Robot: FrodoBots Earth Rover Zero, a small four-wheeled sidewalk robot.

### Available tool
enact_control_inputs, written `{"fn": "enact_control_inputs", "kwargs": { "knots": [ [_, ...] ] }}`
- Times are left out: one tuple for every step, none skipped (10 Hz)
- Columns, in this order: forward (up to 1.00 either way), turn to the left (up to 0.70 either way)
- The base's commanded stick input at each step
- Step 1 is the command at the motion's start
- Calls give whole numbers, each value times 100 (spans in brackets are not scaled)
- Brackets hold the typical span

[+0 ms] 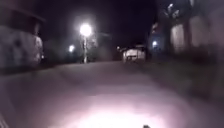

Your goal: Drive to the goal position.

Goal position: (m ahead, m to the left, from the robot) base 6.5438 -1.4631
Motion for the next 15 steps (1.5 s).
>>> {"fn": "enact_control_inputs", "kwargs": {
  "knots": [
    [70, 1],
    [70, 1],
    [70, 1],
    [70, 1],
    [70, 1],
    [70, 1],
    [70, 1],
    [70, 1],
    [70, 1],
    [70, 1],
    [70, 1],
    [70, 1],
    [70, 1],
    [70, 1],
    [70, 1]
  ]
}}
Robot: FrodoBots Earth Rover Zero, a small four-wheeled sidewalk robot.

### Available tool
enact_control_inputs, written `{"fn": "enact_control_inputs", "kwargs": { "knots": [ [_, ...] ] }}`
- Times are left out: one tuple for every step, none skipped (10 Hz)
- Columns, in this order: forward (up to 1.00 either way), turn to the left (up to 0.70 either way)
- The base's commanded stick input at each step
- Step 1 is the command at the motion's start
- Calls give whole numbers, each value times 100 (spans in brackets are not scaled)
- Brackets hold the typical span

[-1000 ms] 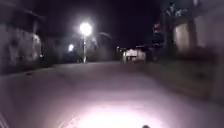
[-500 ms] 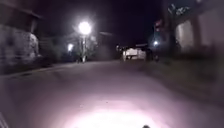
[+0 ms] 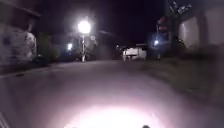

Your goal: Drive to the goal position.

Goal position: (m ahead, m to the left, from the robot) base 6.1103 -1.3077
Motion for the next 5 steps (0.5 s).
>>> {"fn": "enact_control_inputs", "kwargs": {
  "knots": [
    [70, 1],
    [70, 1],
    [70, 1],
    [70, 1],
    [70, 1]
  ]
}}
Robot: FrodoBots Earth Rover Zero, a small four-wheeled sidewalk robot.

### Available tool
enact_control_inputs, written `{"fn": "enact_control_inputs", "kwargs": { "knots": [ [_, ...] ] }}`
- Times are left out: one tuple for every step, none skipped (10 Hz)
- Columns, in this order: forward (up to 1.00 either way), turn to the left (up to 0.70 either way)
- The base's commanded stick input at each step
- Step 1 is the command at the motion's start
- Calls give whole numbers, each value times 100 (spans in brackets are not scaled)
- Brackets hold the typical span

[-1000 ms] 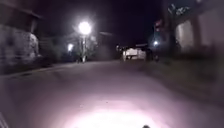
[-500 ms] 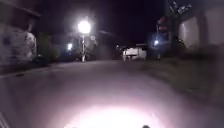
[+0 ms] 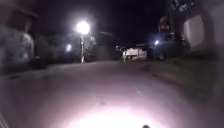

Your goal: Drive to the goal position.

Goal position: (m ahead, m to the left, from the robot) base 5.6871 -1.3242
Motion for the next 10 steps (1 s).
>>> {"fn": "enact_control_inputs", "kwargs": {
  "knots": [
    [70, 1],
    [70, 1],
    [70, 1],
    [70, -22],
    [70, -34],
    [70, -12],
    [70, 0],
    [70, 1],
    [70, 1],
    [70, 1]
  ]
}}
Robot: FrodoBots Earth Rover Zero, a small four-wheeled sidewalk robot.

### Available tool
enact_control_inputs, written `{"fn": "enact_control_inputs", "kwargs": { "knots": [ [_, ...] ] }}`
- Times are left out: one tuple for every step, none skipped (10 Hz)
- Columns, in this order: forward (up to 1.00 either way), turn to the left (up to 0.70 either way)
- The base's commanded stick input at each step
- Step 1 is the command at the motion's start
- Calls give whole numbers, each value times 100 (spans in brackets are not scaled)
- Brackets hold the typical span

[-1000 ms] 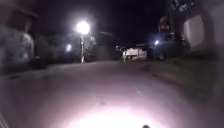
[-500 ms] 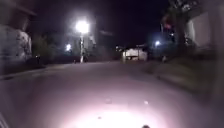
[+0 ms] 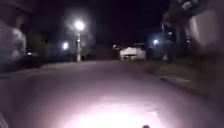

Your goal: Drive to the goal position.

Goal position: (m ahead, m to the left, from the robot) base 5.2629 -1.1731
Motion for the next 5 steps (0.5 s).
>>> {"fn": "enact_control_inputs", "kwargs": {
  "knots": [
    [70, 1],
    [70, 1],
    [70, 1],
    [70, 1],
    [70, 1]
  ]
}}
